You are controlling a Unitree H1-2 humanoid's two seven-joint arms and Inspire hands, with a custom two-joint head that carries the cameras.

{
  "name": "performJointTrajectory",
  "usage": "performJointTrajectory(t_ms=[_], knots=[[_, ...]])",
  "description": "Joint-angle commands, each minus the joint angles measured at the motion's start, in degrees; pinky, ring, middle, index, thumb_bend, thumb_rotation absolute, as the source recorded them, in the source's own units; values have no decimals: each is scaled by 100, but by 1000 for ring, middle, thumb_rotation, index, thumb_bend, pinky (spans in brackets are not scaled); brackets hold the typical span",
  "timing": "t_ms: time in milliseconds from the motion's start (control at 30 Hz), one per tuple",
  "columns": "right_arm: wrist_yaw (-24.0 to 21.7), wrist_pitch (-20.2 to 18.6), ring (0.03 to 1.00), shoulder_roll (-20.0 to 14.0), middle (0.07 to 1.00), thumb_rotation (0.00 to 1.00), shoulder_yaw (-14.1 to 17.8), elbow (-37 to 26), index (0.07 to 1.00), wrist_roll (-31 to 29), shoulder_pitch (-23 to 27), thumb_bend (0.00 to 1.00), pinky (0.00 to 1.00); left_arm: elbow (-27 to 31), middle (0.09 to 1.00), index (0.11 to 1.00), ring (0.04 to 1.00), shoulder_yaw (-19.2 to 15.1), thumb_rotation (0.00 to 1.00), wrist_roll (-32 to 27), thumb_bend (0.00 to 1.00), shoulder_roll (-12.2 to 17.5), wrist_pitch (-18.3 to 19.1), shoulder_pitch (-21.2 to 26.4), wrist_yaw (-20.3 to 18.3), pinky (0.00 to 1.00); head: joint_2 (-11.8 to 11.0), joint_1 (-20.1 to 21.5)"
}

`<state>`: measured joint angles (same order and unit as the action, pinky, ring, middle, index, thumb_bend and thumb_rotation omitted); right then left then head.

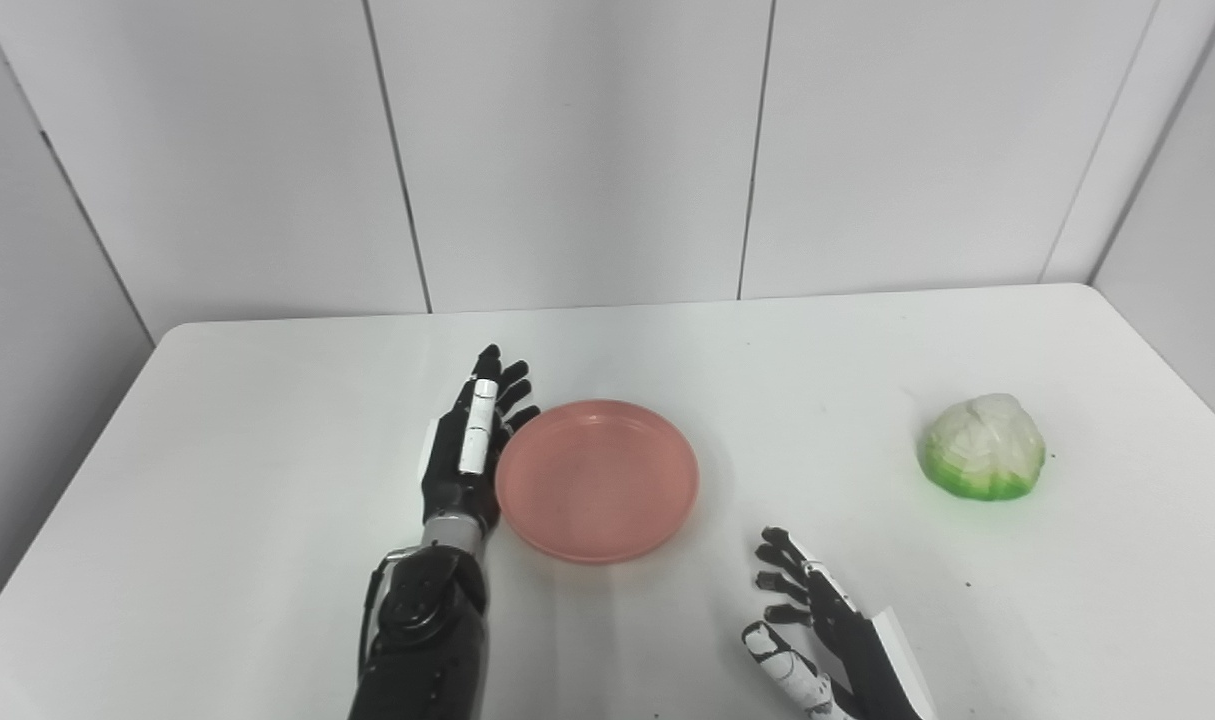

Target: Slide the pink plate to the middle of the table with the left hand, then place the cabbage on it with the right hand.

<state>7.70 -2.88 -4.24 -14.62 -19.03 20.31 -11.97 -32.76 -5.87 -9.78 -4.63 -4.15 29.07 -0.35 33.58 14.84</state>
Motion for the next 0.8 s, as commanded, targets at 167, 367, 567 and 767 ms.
performJointTrajectory(t_ms=[167,367,567,767], knots=[[-400,-1446,808,206,889,780,325,-1368,952,950,829,923,640,-728,862,905,871,-149,837,-128,856,234,-8,-78,-190,757,-124,343],[-1873,-2393,821,-194,929,470,1085,-2004,990,1853,1922,992,636,-1096,855,908,873,-174,838,-178,872,235,-281,41,-348,763,-237,525],[-4066,-2403,825,-764,928,343,2104,-1913,966,3265,3271,1000,567,-1345,845,917,880,-223,836,-193,878,195,-387,135,-383,780,-343,618],[-5135,-2400,864,-1493,948,284,2040,-1379,921,3941,4140,1000,572,-1509,846,920,875,-273,834,-225,874,183,-456,193,-451,802,-393,625]])
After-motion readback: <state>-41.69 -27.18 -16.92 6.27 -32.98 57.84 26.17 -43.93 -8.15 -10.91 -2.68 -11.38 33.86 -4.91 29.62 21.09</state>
